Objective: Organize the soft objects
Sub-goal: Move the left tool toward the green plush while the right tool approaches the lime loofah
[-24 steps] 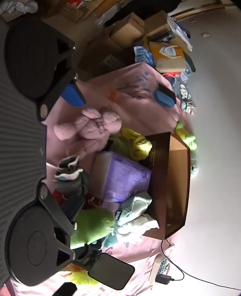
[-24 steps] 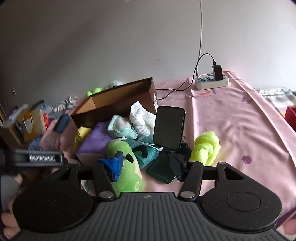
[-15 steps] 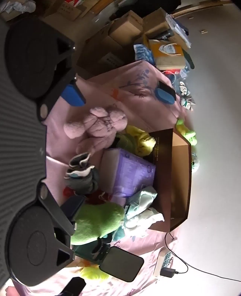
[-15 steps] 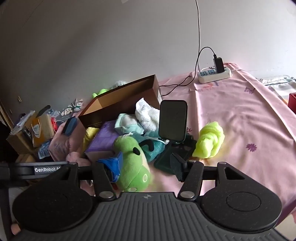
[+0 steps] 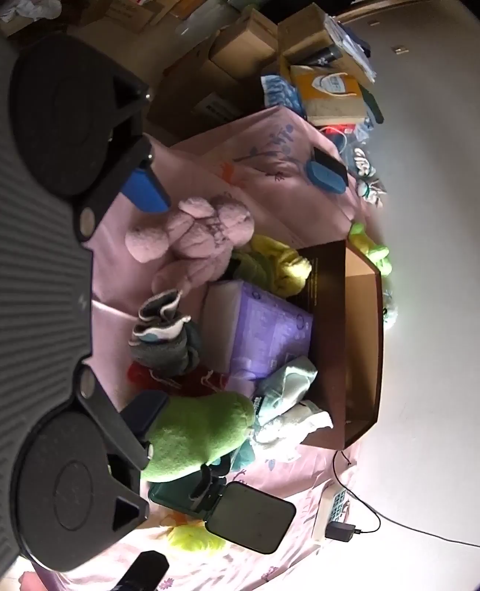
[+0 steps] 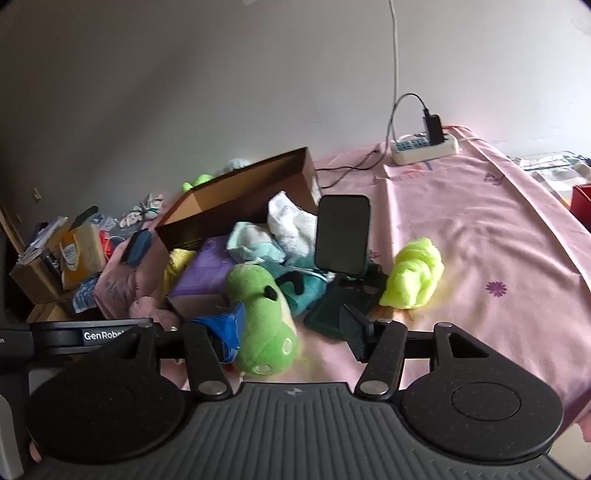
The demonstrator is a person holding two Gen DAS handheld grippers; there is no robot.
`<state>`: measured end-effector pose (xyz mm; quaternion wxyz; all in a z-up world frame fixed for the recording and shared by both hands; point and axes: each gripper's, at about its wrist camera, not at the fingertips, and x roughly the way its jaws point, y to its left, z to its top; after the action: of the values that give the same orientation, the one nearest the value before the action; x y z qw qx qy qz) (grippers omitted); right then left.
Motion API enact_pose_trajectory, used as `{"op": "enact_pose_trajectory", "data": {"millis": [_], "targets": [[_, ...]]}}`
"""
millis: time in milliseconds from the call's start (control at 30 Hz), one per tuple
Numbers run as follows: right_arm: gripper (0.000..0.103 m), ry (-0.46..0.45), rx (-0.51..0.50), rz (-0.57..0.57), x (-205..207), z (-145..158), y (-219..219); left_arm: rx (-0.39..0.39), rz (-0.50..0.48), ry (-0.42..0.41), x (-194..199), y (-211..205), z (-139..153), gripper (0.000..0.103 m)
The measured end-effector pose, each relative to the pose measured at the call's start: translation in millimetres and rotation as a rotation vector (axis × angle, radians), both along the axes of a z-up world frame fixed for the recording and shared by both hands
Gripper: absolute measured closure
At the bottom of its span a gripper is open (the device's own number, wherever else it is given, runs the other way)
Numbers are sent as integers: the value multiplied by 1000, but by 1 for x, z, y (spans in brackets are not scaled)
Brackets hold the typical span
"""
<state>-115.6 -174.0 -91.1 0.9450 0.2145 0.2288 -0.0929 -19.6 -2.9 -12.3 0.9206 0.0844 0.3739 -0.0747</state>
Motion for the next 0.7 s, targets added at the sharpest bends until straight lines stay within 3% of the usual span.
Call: {"op": "enact_pose_trajectory", "data": {"millis": [700], "targets": [[61,104,0,33,32,-23,-7,-6,10,73,23,0,-25,0]]}}
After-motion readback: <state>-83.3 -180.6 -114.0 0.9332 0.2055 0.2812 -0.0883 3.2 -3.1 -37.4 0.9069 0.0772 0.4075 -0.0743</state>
